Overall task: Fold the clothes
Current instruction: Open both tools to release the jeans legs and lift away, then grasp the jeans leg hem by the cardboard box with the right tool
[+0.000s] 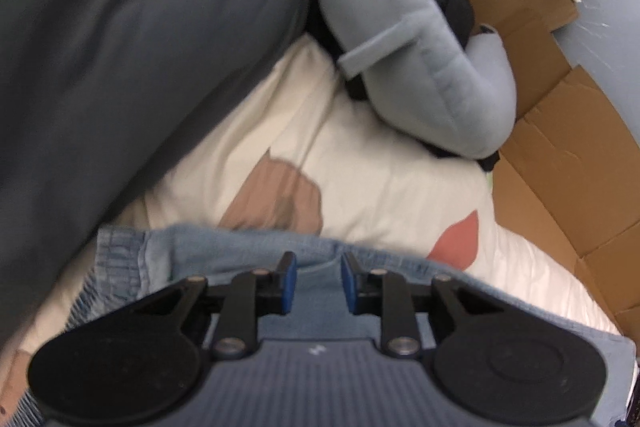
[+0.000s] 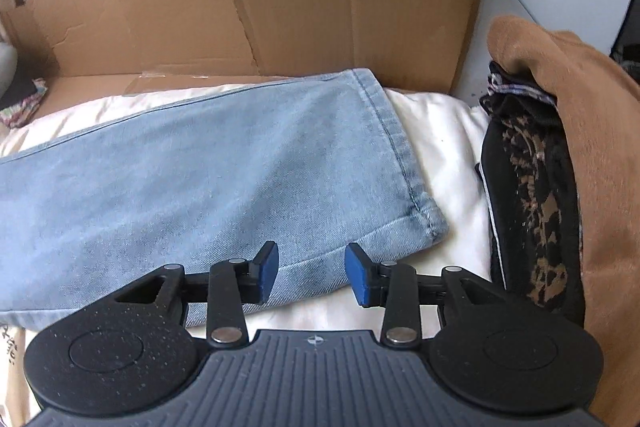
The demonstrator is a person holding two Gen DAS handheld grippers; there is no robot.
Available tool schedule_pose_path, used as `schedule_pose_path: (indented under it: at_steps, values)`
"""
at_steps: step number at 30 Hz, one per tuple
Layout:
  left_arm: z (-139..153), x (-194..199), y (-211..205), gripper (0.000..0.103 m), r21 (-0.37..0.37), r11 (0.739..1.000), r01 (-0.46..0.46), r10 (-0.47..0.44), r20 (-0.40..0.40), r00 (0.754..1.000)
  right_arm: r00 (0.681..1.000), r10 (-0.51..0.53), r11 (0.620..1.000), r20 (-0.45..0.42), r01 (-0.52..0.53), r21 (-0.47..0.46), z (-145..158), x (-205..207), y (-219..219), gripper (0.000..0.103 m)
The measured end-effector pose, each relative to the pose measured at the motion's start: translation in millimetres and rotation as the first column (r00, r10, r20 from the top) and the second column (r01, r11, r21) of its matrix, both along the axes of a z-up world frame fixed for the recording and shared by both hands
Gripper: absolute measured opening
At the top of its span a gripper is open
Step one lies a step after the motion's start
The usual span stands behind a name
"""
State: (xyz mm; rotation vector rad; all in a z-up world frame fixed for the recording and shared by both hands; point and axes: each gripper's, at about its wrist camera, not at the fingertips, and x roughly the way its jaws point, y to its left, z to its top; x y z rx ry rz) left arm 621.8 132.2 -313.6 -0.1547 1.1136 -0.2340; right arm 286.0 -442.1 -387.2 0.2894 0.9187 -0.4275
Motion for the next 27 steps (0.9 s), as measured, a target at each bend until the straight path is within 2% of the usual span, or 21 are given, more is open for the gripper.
schedule_pose_path:
  at_steps: [2,7,10,14,20,27]
  values:
    - [-1,-8,5,0.026,0.001,1.000,-0.007,0.007,-0.014,1.000,1.000,-0.006,1.000,-0.004,0.006,0.008,-2,-2,0,0.044]
    - [-37,-6,1,0.026,0.022,1.000,-0.015,0.016,-0.057,0.998,0.999,-0.032,0.999,-0.013,0.033,0.036,-10,-8,0,0.044]
    - [-50,0,0,0.022,0.064,0.998,-0.016,0.019,-0.039,0.999,0.999,-0.048,0.997,-0.022,0.049,0.054,-16,-13,1,0.044]
    - [-60,8,8,0.021,0.067,0.996,-0.054,0.055,-0.012,0.998,0.997,-0.064,0.995,-0.033,0.066,0.070,-21,-19,-1,0.045]
    - [-61,12,4,0.019,0.107,0.992,-0.061,0.060,0.011,0.998,0.990,-0.140,0.984,-0.010,0.140,0.114,-26,-26,-15,0.047]
    - [-50,8,6,0.018,0.119,0.991,-0.069,0.070,-0.004,0.998,0.962,-0.260,0.940,0.079,0.233,0.247,-30,-32,-32,0.049]
